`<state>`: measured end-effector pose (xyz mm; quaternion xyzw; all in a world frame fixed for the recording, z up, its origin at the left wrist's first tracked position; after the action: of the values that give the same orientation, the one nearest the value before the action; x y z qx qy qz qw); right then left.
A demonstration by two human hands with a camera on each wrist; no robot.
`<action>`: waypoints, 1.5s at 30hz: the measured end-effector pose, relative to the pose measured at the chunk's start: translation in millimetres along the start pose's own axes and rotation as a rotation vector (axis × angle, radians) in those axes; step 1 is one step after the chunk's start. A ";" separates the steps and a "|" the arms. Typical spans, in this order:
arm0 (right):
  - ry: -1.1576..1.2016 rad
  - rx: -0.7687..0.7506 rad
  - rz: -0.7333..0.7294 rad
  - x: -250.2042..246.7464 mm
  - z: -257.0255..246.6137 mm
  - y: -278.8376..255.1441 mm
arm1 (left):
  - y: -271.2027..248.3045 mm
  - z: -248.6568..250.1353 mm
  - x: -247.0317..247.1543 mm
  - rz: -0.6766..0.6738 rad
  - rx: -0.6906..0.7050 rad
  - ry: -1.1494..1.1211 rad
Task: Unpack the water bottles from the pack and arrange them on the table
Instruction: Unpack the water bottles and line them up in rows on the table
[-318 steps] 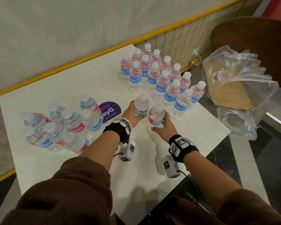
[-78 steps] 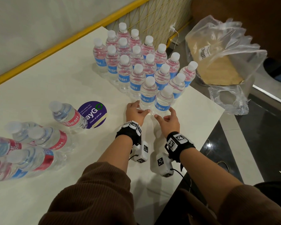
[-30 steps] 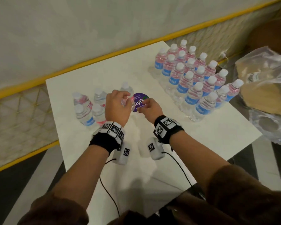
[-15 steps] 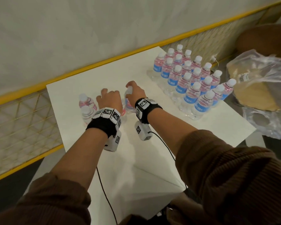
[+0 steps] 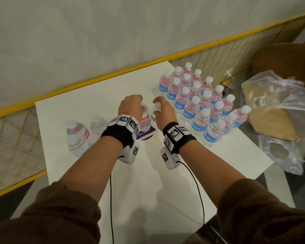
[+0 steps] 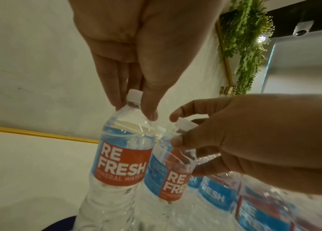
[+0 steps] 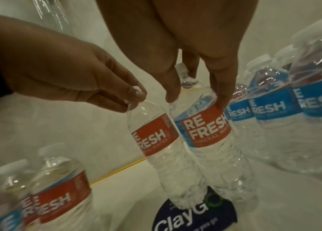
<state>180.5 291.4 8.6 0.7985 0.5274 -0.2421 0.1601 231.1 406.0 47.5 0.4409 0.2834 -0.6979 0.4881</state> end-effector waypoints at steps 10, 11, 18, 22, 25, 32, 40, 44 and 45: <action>-0.082 -0.034 0.025 -5.2 25.7 62.7 | 88.9 -9.2 33.6 0.007 -0.042 -0.156; -0.051 -0.035 0.020 -4.5 27.9 65.6 | 91.8 -9.7 37.1 0.023 -0.037 -0.213; 0.190 0.131 -0.007 13.3 77.3 54.0 | 92.9 -28.6 82.3 0.030 -0.160 -0.575; 0.259 0.184 -0.016 23.5 92.6 57.5 | 81.6 -50.8 122.7 -0.103 -0.272 -0.593; 0.263 0.273 -0.006 37.0 112.4 60.0 | 77.6 -67.2 134.5 -0.055 -0.300 -0.560; 0.300 0.390 0.094 47.7 151.5 60.3 | 106.1 -73.1 155.5 0.009 -0.283 -0.581; 0.235 0.225 0.136 56.9 147.8 74.7 | 110.9 -85.4 187.0 -0.039 -0.220 -0.558; 0.276 0.309 0.204 56.9 155.5 71.6 | 119.9 -86.9 182.9 -0.024 -0.203 -0.513; 0.275 0.335 0.216 56.6 158.9 70.5 | 121.7 -86.1 182.1 -0.027 -0.196 -0.496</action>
<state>229.2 225.8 -154.9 0.8912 0.4080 -0.1967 -0.0231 349.0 354.3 -149.5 0.2032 0.2271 -0.7603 0.5736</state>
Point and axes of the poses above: each hand's wrist, its own y-axis towards the middle knuckle, its own x-axis out of the palm, z = x × y, the point moved 9 cm from there along y, towards the middle knuckle, and after that the axes turned 1 degree about x, right-handed, at the moved point
